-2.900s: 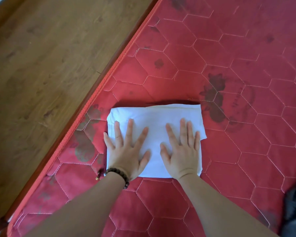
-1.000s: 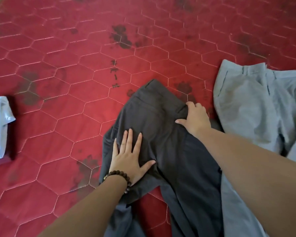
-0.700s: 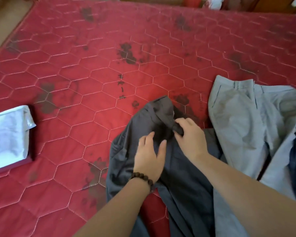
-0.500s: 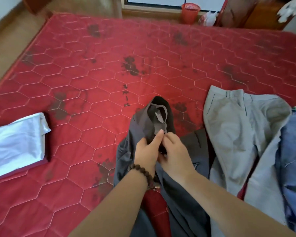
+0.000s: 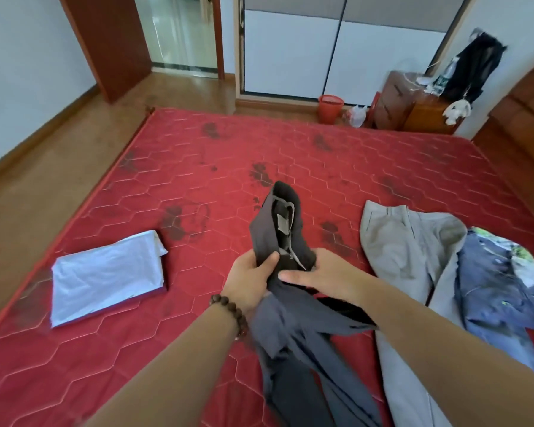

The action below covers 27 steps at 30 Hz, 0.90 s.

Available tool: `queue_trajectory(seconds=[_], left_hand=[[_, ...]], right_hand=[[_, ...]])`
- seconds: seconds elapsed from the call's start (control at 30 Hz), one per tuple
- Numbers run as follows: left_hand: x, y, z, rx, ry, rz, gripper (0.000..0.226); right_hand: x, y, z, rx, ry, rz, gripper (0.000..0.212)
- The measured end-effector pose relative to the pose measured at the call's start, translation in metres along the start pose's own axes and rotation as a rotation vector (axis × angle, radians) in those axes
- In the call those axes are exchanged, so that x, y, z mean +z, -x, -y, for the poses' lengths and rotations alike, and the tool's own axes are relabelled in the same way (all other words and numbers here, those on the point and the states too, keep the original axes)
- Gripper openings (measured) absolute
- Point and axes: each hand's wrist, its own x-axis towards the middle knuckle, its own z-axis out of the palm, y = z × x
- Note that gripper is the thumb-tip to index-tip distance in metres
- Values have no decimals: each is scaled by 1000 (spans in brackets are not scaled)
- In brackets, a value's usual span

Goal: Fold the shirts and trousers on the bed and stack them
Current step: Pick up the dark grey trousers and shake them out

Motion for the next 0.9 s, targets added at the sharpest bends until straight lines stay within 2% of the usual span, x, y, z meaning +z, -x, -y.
queue_trajectory(seconds=[0.1,0.2,0.33,0.43,0.57,0.67,0.77,0.83,0.9], left_hand=[[-15,46,-49,17,79,64,23],[-24,96,-106,49,139,165,32],[-26,158,-182,79,168,333,34],[-24,198,-230,93,142,413,38],[-19,238,-277,112,153,294,44],[-18,255,-305,167,108,100,37],[-19,274,-328,275,-164,31,42],[-23,290,-342,350,-372,48,23],[-31,299,-355,374,-540,-11,20]], right_hand=[[7,44,50,-169,88,-56,18],[12,93,104,-267,41,-179,32],[13,155,171,-335,-32,-343,66],[5,200,212,-335,49,-379,64],[-14,250,254,-404,229,-578,32],[-32,277,276,-435,215,-693,25],[-51,295,289,-422,277,-692,24],[-65,306,292,-401,313,-689,17],[-83,318,294,-386,385,-713,15]])
